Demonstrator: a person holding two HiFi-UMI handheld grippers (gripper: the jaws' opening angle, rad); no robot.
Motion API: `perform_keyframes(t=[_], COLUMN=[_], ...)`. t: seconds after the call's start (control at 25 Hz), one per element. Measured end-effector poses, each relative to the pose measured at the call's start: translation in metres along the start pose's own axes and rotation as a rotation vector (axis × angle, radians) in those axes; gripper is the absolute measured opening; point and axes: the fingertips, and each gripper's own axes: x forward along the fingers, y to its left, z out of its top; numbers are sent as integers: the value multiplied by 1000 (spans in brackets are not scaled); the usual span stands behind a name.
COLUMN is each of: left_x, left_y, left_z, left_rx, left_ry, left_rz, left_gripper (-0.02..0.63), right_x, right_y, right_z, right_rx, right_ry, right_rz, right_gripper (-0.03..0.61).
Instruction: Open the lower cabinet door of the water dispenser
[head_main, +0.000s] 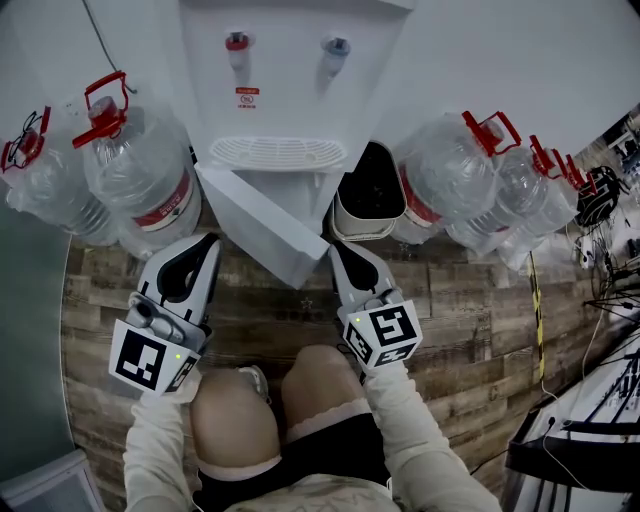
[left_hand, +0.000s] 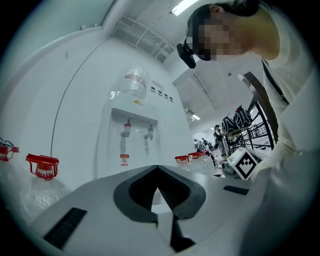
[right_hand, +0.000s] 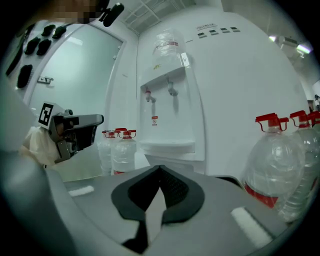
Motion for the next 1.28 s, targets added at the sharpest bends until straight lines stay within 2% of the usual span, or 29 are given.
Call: perform_keyframes(t=[0.32,0.52,0.68,0.92,1.28], left_x=[11,12,7,4,-5], left_y=[22,27,29,27,19], left_z=[3,25,49,122,254], left_rx=[-47,-69,-101,-118,-133], left_ry=[51,88,151,165,159], left_rz=[-3,-15,-4,14,73], left_gripper=[3,3,2,3,3], right_x=[17,20,14,-12,-65], right_y=[6,12,18,28,49], right_z=[36,69,100,171,300], right_rx=[-35,-38,-8,9,9], right_ry=[-25,-23,-7,20,22], right_rz=[-33,-48,-56,-69,-65], right_gripper=[9,9,9,9,9])
